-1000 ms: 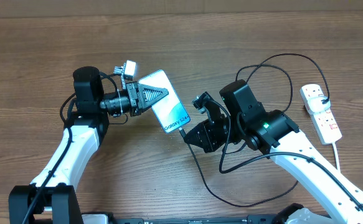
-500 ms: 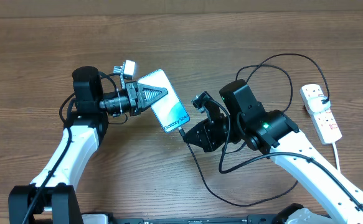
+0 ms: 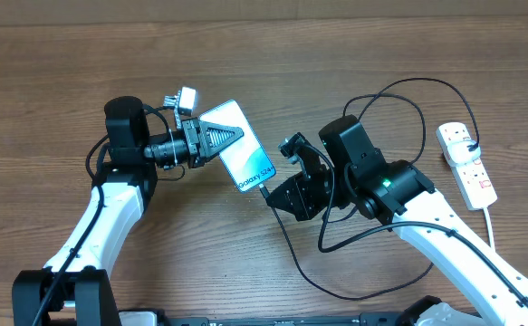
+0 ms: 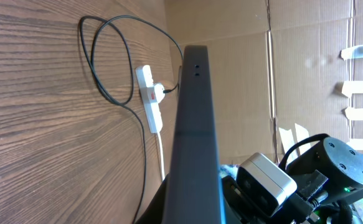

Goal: Plug charger to phone and switch on socket

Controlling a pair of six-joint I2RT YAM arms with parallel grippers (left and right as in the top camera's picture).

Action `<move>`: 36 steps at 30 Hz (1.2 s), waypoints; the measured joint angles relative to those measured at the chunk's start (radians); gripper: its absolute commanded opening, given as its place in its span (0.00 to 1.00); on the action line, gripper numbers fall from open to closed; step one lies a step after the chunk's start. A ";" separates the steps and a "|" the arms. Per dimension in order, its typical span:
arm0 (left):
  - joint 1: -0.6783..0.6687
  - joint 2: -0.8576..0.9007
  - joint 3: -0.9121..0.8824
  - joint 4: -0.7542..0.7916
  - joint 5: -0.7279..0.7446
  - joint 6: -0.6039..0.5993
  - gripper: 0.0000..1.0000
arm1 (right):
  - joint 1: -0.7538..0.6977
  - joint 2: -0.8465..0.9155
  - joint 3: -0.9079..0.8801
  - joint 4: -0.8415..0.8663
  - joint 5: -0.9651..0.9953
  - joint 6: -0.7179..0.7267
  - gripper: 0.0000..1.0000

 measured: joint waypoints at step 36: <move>-0.001 0.000 0.000 -0.003 0.004 0.001 0.04 | 0.000 0.000 0.000 -0.015 0.018 0.000 0.04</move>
